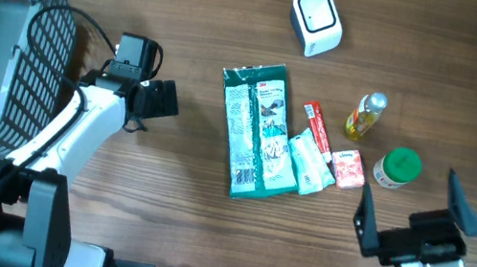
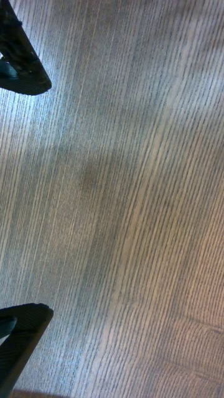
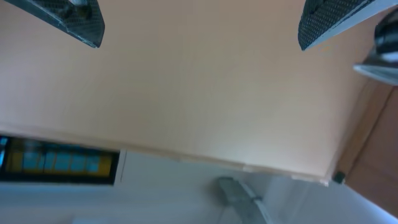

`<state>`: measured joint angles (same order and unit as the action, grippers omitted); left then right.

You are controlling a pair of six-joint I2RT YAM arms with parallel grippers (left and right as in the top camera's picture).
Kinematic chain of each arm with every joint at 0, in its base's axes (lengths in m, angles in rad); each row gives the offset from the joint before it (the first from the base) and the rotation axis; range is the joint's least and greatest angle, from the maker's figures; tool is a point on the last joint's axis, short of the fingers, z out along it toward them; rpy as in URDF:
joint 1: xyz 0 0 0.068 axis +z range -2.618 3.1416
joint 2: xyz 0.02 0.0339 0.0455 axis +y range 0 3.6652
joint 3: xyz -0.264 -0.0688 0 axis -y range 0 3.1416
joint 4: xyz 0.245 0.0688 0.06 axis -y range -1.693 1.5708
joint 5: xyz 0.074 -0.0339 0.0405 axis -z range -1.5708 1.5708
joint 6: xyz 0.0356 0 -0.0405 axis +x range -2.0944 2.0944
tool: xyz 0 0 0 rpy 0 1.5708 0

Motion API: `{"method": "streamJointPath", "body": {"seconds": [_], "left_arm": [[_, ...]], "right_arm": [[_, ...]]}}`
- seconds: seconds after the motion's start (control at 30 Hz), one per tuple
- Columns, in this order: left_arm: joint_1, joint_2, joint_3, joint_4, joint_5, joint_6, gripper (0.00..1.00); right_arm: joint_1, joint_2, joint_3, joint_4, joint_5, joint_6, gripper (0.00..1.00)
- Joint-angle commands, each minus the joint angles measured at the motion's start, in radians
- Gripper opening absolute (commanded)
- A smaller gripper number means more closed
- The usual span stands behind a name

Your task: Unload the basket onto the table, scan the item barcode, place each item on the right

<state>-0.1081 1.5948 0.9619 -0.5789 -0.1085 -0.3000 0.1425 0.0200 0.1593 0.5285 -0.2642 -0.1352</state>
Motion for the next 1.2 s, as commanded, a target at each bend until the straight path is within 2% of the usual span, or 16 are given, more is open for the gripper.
{"method": "streamJointPath", "body": {"seconds": [0.0, 0.43, 0.87, 1.17], "left_arm": [[0.003, -0.007, 0.010, 0.003, -0.016, 0.005, 1.00], [0.003, -0.007, 0.010, 0.003, -0.016, 0.005, 1.00], [0.003, -0.007, 0.010, 0.003, -0.016, 0.005, 1.00], [0.003, -0.007, 0.010, 0.003, -0.016, 0.005, 1.00]], "right_arm": [[-0.007, -0.016, -0.049, -0.012, 0.019, 0.031, 1.00], [-0.007, -0.017, -0.156, -0.074, 0.035, 0.035, 1.00], [-0.007, -0.017, -0.154, -0.505, 0.031, 0.030, 1.00], [-0.007, -0.017, -0.154, -0.511, 0.035, 0.031, 1.00]]}}
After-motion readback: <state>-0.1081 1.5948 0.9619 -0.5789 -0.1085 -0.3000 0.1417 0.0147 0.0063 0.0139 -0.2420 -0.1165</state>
